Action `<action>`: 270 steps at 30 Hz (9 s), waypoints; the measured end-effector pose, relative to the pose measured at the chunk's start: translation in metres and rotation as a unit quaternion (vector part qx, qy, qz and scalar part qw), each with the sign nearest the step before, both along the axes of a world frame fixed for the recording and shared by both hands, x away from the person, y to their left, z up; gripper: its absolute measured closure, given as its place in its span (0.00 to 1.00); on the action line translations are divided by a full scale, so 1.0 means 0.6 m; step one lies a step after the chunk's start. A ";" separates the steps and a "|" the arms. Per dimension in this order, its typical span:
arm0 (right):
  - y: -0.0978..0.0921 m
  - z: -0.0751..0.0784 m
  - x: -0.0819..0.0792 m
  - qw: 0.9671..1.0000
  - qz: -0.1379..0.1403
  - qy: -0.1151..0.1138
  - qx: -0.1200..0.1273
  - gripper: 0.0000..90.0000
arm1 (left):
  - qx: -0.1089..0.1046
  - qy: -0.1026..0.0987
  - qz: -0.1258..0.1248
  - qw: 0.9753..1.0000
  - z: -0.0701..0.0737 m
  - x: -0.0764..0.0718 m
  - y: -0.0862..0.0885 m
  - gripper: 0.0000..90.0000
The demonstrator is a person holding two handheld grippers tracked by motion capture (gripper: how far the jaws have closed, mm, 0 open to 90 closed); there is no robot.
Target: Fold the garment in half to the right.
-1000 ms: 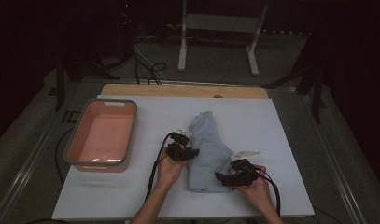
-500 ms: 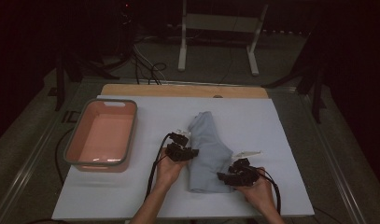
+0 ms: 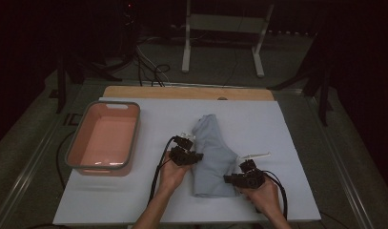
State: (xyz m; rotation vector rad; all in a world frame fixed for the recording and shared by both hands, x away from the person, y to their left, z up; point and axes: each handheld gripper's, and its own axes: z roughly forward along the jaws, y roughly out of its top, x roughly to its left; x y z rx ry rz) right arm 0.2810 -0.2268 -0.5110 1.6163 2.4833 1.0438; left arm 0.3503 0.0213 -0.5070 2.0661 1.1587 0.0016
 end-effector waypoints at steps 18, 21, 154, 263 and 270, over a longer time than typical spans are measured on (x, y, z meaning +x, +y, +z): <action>0.003 0.011 -0.035 1.000 0.021 0.006 -0.020 0.88 | -0.008 0.008 -0.020 1.000 0.000 -0.034 0.005 0.86; 0.002 0.012 -0.042 0.999 0.028 0.004 -0.024 0.88 | -0.012 0.008 -0.024 1.000 -0.001 -0.043 0.005 0.86; -0.002 0.015 -0.060 0.998 0.047 0.003 -0.040 0.88 | -0.057 0.041 0.020 0.997 0.022 0.018 0.019 0.16; 0.019 0.044 -0.038 1.000 0.022 -0.002 0.009 0.89 | -0.021 0.042 0.007 0.999 0.047 0.039 0.000 0.90; 0.026 0.051 -0.032 1.000 0.019 -0.004 0.015 0.89 | -0.019 0.035 0.008 0.999 0.060 0.042 0.005 0.90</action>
